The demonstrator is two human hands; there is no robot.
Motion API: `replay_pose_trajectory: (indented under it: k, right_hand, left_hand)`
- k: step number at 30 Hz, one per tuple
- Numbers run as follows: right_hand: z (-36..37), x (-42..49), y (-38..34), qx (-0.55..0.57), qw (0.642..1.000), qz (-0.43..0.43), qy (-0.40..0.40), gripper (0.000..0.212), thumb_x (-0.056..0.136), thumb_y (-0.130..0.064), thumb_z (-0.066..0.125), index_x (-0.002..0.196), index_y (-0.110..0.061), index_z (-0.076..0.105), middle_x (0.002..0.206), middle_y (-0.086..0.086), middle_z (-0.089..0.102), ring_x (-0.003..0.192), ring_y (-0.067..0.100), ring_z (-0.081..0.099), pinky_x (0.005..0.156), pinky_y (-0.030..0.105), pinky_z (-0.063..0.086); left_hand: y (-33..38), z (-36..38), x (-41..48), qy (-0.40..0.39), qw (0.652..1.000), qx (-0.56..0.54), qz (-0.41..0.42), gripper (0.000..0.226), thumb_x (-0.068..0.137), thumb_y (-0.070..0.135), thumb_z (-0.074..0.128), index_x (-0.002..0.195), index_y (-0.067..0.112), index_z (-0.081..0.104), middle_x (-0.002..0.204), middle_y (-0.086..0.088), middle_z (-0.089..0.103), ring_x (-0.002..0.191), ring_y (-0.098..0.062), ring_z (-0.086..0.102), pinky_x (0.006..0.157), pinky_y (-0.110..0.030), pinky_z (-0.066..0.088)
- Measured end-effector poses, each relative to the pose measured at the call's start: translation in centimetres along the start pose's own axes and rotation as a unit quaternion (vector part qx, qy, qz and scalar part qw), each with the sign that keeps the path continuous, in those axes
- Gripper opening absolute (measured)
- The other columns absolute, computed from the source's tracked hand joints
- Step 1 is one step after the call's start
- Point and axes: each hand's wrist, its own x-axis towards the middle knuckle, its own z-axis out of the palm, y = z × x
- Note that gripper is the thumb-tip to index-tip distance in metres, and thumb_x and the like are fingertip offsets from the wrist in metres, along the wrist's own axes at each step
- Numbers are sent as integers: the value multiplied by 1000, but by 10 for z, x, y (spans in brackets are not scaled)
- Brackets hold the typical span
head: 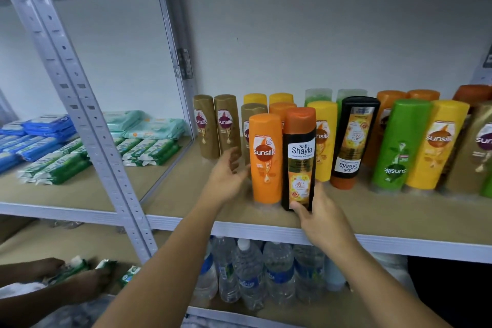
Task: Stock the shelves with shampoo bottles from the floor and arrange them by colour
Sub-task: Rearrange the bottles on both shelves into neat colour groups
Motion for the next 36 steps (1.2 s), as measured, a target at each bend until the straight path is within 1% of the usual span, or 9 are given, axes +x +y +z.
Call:
replay_pose_trajectory:
  k: [4, 7, 9, 13, 16, 24, 31, 34, 36]
  right_hand:
    - [0, -5, 7, -57, 998, -16, 6, 39, 92, -49, 61, 119, -24, 48, 106, 0, 66, 97, 25, 62, 74, 42, 55]
    - [-5, -13, 12, -135, 990, -41, 23, 28, 92, -42, 61, 108, -19, 61, 99, 1, 66, 93, 24, 60, 75, 35, 51]
    - [-10, -20, 11, -203, 978, -45, 33, 29, 93, -43, 58, 101, -16, 68, 95, 2, 65, 92, 25, 58, 79, 35, 48]
    - [-10, -36, 2, -285, 955, -65, 43, 26, 94, -42, 55, 91, -20, 69, 89, 0, 62, 88, 25, 55, 77, 39, 44]
    - [1, -43, -7, -271, 954, -124, 45, 22, 93, -38, 58, 89, -21, 71, 88, -2, 63, 86, 24, 56, 75, 39, 46]
    - [45, -40, -60, -152, 925, -315, -147, 40, 106, -41, 31, 116, -21, 65, 118, -6, 59, 112, 15, 52, 98, 31, 42]
    - [94, -13, -111, -130, 947, -220, -196, 31, 106, -39, 33, 120, -17, 49, 117, 3, 58, 107, 23, 53, 87, 41, 46]
    - [111, 13, -120, -191, 935, -198, -225, 43, 105, -38, 31, 134, -10, 46, 139, 10, 50, 130, 27, 43, 109, 41, 34]
    - [119, 29, -122, -217, 929, -175, -244, 60, 105, -46, 27, 151, -8, 33, 158, 10, 34, 147, 25, 26, 121, 43, 19]
  left_hand:
    - [-15, 18, 15, -79, 997, -4, 0, 85, 85, 21, 79, 154, 25, 28, 145, 2, 51, 130, -15, 52, 109, -43, 46]
    - [-18, 28, 19, -57, 998, 18, 28, 65, 88, 22, 77, 139, 24, 38, 117, 13, 58, 106, -1, 58, 91, -29, 47]
    - [-17, 28, 21, -41, 998, 31, 36, 55, 87, 24, 77, 128, 30, 40, 109, 14, 58, 104, -4, 60, 87, -28, 47]
    - [-21, 15, 13, -26, 997, 66, 32, 50, 89, 23, 74, 126, 30, 41, 106, 19, 59, 104, -7, 61, 91, -30, 49]
    - [-26, -1, 4, -16, 998, 56, 35, 66, 84, 25, 80, 137, 28, 41, 119, 15, 65, 112, -6, 63, 102, -35, 51]
    - [-48, -61, -16, 46, 996, 81, 3, 55, 78, 37, 82, 121, 32, 47, 114, 10, 67, 106, -13, 65, 96, -45, 54]
    - [-67, -91, -4, 88, 989, 121, 8, 45, 81, 38, 80, 116, 30, 53, 103, 16, 65, 94, -7, 63, 79, -31, 51]
    - [-74, -95, 8, 95, 985, 146, 7, 44, 80, 41, 81, 112, 28, 53, 101, 12, 65, 89, -8, 62, 76, -31, 52]
    - [-78, -97, 17, 99, 984, 151, 3, 45, 77, 44, 82, 110, 30, 54, 101, 11, 66, 89, -10, 62, 80, -36, 55]
